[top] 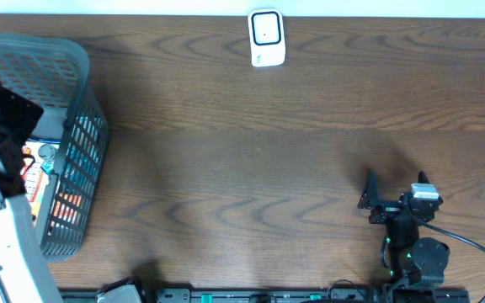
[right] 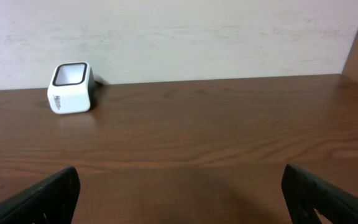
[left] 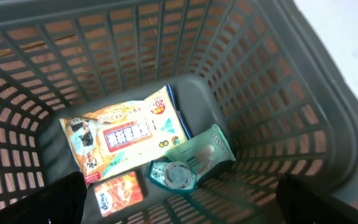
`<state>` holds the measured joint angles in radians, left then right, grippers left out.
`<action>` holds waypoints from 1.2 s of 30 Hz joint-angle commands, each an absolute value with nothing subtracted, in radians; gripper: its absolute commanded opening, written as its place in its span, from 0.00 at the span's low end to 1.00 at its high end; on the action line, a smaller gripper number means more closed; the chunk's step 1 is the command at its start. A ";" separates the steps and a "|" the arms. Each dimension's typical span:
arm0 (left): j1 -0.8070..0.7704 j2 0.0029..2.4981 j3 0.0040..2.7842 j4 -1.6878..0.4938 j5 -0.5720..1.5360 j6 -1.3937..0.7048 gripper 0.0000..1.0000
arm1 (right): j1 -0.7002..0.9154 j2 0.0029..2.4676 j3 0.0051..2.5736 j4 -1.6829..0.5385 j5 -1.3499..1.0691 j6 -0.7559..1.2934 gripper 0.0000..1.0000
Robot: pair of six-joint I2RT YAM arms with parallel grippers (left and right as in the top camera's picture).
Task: Scan the item barcode
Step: 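Move the left gripper over the grey basket and lower inside, then grasp the blue mouthwash bottle in the basket with the left gripper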
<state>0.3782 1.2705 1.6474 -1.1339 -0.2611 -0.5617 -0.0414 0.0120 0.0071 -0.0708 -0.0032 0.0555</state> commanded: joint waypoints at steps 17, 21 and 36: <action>0.429 1.567 1.636 -1.345 -0.271 -1.056 0.98 | -0.040 0.007 0.006 -0.075 0.006 0.043 0.99; 0.429 1.591 1.624 -1.365 -0.269 -1.164 0.98 | -0.040 0.007 0.006 -0.075 0.006 0.043 0.99; 0.429 1.615 1.368 -1.111 -0.145 -1.314 0.98 | -0.040 0.007 0.006 -0.075 0.006 0.043 0.99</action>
<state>0.4305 1.6054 1.4185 -1.1446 -0.1951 -1.2770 -0.0414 0.0120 0.0071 -0.0708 -0.0032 0.0555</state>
